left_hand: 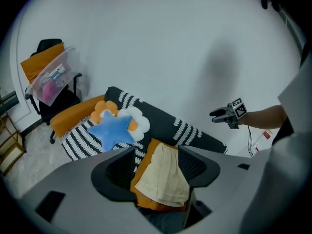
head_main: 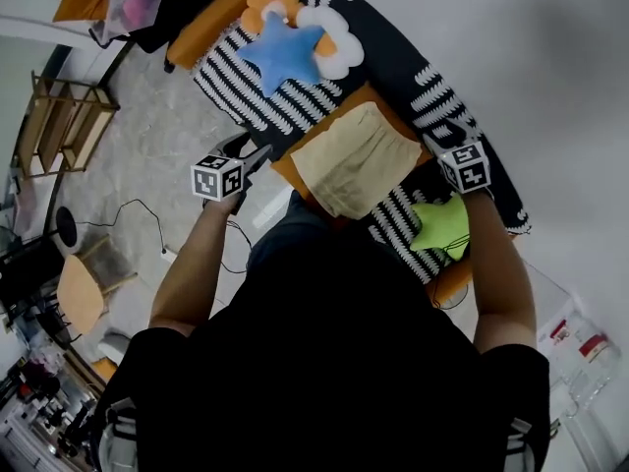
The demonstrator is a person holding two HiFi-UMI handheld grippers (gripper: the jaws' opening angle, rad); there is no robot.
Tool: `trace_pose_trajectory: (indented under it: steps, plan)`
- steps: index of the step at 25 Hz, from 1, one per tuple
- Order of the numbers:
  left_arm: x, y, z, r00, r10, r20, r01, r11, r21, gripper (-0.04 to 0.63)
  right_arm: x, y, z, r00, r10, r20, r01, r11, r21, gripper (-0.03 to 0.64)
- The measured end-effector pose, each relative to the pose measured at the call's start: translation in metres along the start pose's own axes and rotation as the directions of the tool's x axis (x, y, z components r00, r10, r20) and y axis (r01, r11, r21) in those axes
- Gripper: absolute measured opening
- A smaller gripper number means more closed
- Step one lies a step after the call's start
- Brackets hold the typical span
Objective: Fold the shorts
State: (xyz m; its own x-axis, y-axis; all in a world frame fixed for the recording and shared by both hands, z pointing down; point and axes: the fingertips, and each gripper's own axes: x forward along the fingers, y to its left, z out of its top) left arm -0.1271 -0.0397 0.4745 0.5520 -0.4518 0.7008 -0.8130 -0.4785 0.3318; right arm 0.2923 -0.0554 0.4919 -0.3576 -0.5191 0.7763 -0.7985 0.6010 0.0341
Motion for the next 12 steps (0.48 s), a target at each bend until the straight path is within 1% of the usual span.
trace_pose_trajectory:
  steps: [7,12]
  plan:
    - [0.054,0.043,-0.041,0.993,-0.014,-0.117,0.011,0.999,-0.031,0.293,0.071,0.001,-0.011,0.991,0.055,-0.119,-0.063,0.996,-0.061,0.255]
    - [0.079,0.076,-0.069,0.98,-0.025,-0.199,0.016,0.999,-0.047,0.293,0.123,0.006,-0.006,0.977,0.089,-0.194,-0.106,0.991,-0.081,0.252]
